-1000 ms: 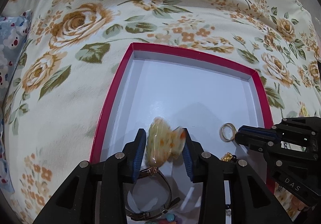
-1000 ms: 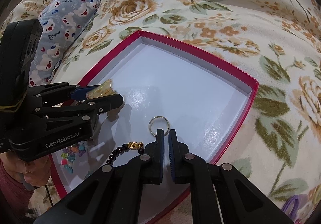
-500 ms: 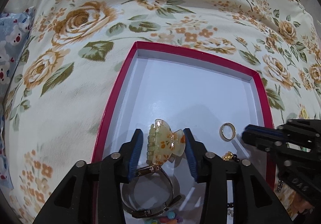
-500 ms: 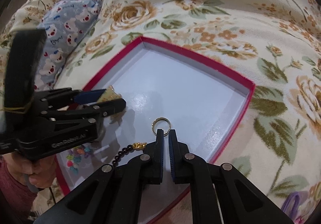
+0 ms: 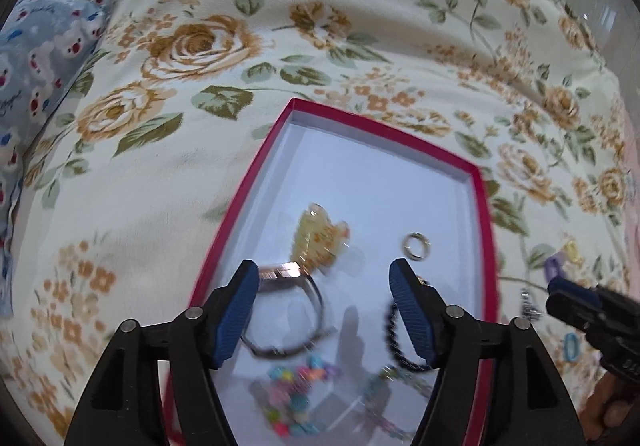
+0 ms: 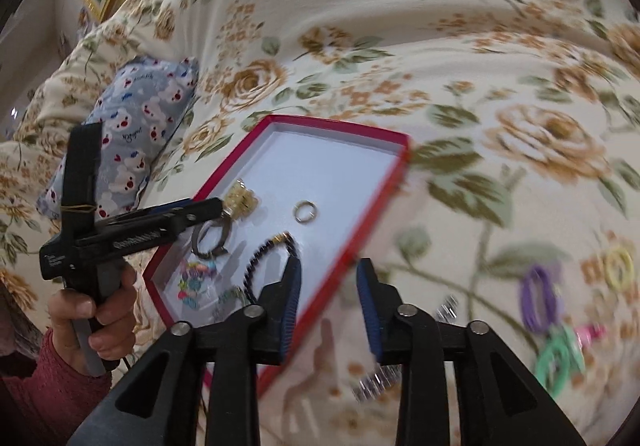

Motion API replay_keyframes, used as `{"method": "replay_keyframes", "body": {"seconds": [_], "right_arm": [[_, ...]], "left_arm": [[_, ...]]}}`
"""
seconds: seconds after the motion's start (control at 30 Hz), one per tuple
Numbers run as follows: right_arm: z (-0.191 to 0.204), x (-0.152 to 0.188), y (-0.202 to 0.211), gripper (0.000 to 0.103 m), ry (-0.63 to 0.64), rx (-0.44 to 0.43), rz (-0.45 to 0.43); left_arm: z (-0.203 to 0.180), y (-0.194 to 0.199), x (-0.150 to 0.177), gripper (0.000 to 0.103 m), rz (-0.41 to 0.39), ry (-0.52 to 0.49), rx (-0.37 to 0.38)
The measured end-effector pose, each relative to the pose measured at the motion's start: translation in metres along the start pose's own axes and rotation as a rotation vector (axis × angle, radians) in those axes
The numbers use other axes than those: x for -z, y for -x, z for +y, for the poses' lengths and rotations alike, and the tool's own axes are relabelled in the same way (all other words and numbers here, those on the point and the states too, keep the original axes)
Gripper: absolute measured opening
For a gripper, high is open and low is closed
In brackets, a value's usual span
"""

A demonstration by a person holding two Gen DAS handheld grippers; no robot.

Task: Organize jewelry
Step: 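Move both open tools back to the remaining jewelry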

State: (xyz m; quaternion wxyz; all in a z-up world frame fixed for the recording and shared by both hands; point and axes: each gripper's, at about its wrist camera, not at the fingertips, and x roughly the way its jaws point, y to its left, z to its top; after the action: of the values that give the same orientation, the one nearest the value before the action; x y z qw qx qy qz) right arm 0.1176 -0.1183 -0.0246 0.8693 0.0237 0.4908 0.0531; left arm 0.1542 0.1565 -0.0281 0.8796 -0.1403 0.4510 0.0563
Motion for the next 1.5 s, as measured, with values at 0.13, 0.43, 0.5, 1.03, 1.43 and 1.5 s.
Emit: {"method": "replay_keyframes", "body": {"seconds": [0.13, 0.43, 0.5, 1.03, 1.43, 1.5], "right_arm": [[-0.019, 0.019, 0.023, 0.036, -0.056, 0.030, -0.032], [-0.069, 0.058, 0.069, 0.037, -0.173, 0.115, -0.076], [-0.080, 0.067, 0.078, 0.037, -0.202, 0.128, -0.085], [-0.114, 0.096, 0.101, 0.039, -0.278, 0.177, -0.106], [-0.113, 0.082, 0.088, 0.039, -0.251, 0.172, -0.097], [-0.113, 0.079, 0.086, 0.039, -0.246, 0.174, -0.097]], "left_arm": [[-0.005, 0.021, 0.019, 0.072, -0.012, 0.031, 0.038], [-0.037, 0.044, 0.047, 0.072, 0.015, -0.008, 0.107], [-0.049, 0.047, 0.049, 0.072, 0.019, -0.040, 0.113], [-0.114, 0.036, 0.060, 0.072, 0.076, -0.214, 0.137], [-0.137, 0.018, 0.060, 0.072, 0.100, -0.275, 0.131], [-0.141, 0.014, 0.060, 0.072, 0.106, -0.287, 0.133]]}}
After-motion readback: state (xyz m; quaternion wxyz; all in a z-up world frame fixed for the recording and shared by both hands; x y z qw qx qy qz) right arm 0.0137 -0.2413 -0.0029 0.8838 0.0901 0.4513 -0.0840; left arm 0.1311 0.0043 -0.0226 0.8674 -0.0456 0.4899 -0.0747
